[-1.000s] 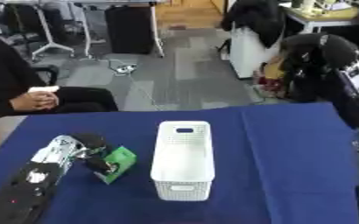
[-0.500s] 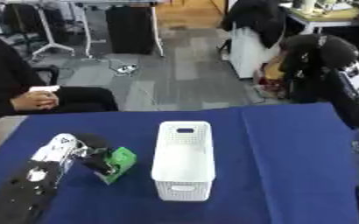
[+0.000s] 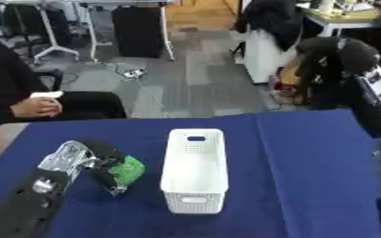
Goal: Pick up objects on the table and place them in the box.
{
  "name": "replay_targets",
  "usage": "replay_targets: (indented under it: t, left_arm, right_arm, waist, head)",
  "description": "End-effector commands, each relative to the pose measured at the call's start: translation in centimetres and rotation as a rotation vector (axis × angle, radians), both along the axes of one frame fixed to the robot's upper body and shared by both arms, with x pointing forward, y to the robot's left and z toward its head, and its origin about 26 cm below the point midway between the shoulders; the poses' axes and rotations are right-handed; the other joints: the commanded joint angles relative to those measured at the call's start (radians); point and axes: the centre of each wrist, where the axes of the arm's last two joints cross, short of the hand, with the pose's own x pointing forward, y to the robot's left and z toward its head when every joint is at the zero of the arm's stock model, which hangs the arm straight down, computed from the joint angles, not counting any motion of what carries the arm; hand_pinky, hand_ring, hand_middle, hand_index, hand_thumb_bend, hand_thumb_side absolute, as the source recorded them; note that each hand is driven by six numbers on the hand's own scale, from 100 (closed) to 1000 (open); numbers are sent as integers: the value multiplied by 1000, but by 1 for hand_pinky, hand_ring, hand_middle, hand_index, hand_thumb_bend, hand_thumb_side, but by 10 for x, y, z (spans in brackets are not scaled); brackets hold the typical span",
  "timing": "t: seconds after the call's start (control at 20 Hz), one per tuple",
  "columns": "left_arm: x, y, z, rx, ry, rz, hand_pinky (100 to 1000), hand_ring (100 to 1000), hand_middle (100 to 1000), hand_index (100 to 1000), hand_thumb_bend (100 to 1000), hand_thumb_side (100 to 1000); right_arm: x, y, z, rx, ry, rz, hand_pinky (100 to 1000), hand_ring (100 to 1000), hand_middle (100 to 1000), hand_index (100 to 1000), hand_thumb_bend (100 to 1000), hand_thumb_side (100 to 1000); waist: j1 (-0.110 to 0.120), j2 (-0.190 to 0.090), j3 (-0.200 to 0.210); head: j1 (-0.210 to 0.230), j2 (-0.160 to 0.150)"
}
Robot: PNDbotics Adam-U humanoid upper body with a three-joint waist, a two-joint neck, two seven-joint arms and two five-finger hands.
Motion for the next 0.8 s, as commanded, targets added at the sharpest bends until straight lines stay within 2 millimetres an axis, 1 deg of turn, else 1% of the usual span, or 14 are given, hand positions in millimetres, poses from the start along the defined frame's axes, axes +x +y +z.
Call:
replay_targets:
  t: [0.05, 0.1, 0.2, 0.25, 0.4, 0.5, 0.6, 0.7, 0.75, 0.8]
  left_arm:
    - [5, 1, 24, 60, -79, -4, 677, 810, 871, 946, 280, 1000]
    - [5, 1, 26, 74, -93, 1, 684, 815, 876, 944, 248, 1000]
    - [6, 2, 27, 102, -112, 14, 691, 819, 886, 937, 216, 1000]
    - [6, 3, 26, 112, -116, 22, 690, 818, 891, 934, 179, 1000]
    - [7, 7, 24, 132, -109, 45, 689, 805, 885, 925, 111, 1000]
    - [8, 9, 20, 140, -80, 51, 690, 801, 887, 926, 100, 1000]
    - [8, 12, 16, 139, -49, 51, 691, 797, 891, 901, 100, 1000]
    - [8, 13, 16, 127, -38, 48, 708, 813, 927, 908, 100, 1000]
    - [8, 13, 15, 117, -35, 44, 744, 837, 951, 920, 100, 1000]
    - [8, 14, 15, 108, -32, 42, 745, 838, 953, 920, 100, 1000]
  right_arm:
    - [-3, 0, 7, -7, -25, 4, 211, 441, 512, 763, 320, 1000]
    - [-3, 0, 7, -8, -25, 4, 211, 441, 512, 763, 321, 1000]
    - [-3, 0, 7, -9, -24, 5, 210, 441, 513, 763, 321, 1000]
    - [-3, 0, 7, -9, -24, 6, 210, 441, 512, 763, 321, 1000]
    - [-3, 0, 7, -10, -22, 8, 210, 441, 513, 763, 321, 1000]
    - [-3, 0, 7, -11, -20, 10, 210, 441, 513, 764, 321, 1000]
    - [-3, 0, 7, -12, -19, 10, 211, 441, 513, 764, 322, 1000]
    - [-3, 0, 7, -13, -19, 11, 211, 441, 513, 764, 321, 1000]
    - [-3, 0, 7, -14, -19, 11, 211, 441, 513, 764, 321, 1000]
    - [-3, 0, 7, -14, -19, 11, 211, 441, 513, 764, 321, 1000]
  waist:
    - [1, -9, -1]
    - [1, -9, -1]
    - [1, -9, -1]
    - [1, -9, -1]
    - [1, -10, -1]
    - [1, -10, -2]
    - [1, -10, -2]
    - [1, -10, -2]
    - [1, -10, -2]
    - [1, -10, -2]
  head:
    - [9, -12]
    - [9, -11]
    - [10, -10]
    - [11, -10]
    - [11, -10]
    - [11, -11]
    - [11, -11]
    - [11, -10]
    - [10, -10]
    - [10, -10]
